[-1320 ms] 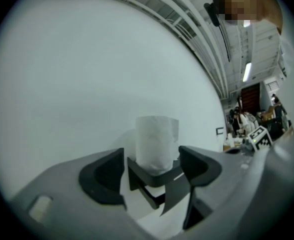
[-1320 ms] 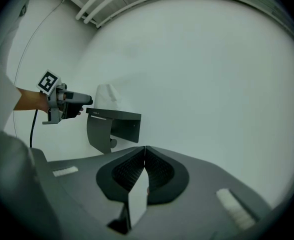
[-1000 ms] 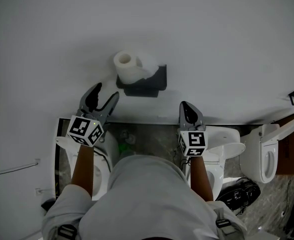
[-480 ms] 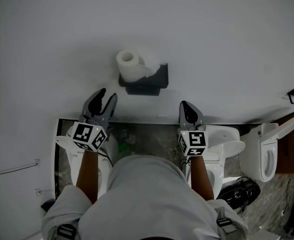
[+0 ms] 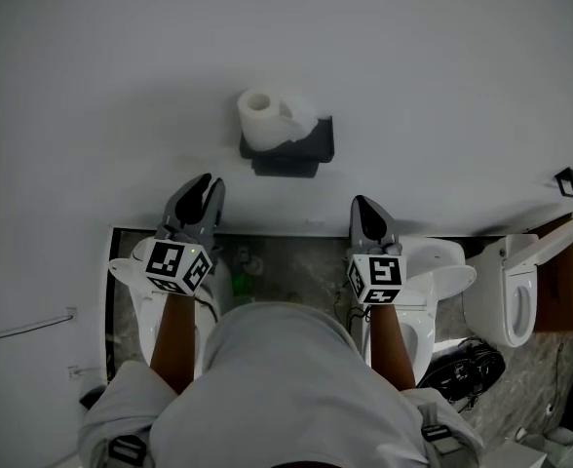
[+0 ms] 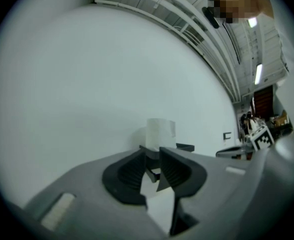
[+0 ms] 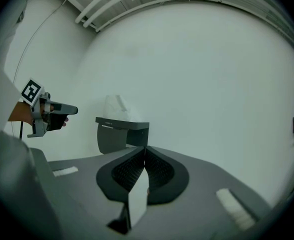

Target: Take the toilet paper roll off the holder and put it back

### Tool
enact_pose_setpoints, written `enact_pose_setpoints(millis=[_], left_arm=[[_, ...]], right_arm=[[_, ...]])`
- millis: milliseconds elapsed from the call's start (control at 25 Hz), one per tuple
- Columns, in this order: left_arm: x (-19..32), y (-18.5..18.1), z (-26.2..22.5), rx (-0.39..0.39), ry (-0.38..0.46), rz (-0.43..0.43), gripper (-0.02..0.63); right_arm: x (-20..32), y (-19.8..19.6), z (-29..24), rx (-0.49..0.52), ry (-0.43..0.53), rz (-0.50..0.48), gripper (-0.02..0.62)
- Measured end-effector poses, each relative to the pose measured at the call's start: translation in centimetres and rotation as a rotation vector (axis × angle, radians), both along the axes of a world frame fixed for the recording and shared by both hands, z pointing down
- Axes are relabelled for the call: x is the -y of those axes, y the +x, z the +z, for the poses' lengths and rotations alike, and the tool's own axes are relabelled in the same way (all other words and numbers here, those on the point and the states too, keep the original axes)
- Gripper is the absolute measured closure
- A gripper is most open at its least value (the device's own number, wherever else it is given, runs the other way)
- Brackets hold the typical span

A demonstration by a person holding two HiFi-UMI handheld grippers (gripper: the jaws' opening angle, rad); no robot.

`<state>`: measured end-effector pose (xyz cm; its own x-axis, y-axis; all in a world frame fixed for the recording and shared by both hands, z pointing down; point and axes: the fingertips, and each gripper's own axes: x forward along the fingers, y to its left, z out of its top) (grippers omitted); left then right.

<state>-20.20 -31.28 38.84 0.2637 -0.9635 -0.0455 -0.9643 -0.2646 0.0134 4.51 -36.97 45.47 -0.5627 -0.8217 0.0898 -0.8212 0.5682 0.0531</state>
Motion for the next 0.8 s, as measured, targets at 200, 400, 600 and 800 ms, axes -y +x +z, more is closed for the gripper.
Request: enact_pose_setpoints(millis=[200, 400, 600, 800], left_arm=[[-1.5, -0.6, -0.5, -0.007, -0.011, -0.002, 0.534], [-2.9, -1.0, -0.5, -0.018, -0.014, -0.007, 0.572], [-4.3, -1.5, -0.6, -0.031, -0.021, -0.004, 0.603], [-5.3, -2.0, -0.6, -0.031, -0.028, -0.001, 0.607]], right_arm=[[-2.1, -0.1, -0.9, -0.007, 0.004, 0.006, 0.592], [-3.7, -0.3, -1.6, -0.011, 0.014, 0.017, 0.592], [-5.3, -0.5, -2.0, -0.008, 0.02, 0.026, 0.592], [-6.6, -0.6, -2.6, -0.003, 0.03, 0.04, 0.592]])
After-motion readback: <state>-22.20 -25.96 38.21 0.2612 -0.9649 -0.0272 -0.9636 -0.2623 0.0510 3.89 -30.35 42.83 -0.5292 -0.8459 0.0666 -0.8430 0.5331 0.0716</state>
